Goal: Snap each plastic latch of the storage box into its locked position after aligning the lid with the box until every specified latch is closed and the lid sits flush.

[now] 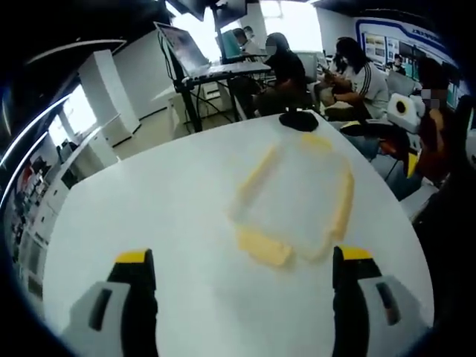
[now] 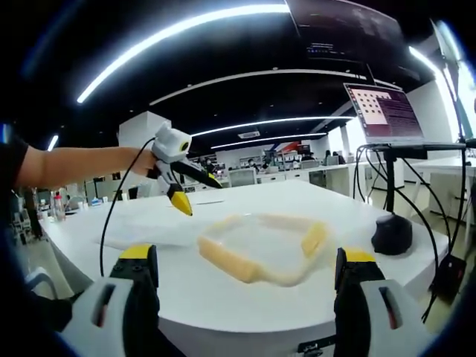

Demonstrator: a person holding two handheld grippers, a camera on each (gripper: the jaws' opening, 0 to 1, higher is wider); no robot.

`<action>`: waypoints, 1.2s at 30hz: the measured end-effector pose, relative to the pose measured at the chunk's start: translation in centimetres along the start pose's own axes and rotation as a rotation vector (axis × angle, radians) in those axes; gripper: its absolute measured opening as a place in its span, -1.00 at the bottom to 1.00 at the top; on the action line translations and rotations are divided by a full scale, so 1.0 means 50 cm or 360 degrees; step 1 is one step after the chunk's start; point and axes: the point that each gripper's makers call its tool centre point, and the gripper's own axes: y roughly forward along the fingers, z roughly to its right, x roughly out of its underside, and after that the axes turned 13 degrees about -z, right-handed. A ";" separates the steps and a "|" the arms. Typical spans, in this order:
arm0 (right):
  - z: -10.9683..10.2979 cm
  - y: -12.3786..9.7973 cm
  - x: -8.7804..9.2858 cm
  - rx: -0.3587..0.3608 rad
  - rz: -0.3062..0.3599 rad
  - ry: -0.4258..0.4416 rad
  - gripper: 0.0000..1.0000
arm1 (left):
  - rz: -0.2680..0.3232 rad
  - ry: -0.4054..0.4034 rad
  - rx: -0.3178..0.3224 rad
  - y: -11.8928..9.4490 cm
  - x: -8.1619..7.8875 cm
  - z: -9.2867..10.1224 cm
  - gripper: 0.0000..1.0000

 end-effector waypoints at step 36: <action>0.027 -0.008 0.012 0.0020 -0.0005 0.0031 0.98 | -0.0105 0.0222 0.0142 0.031 0.013 -0.019 0.99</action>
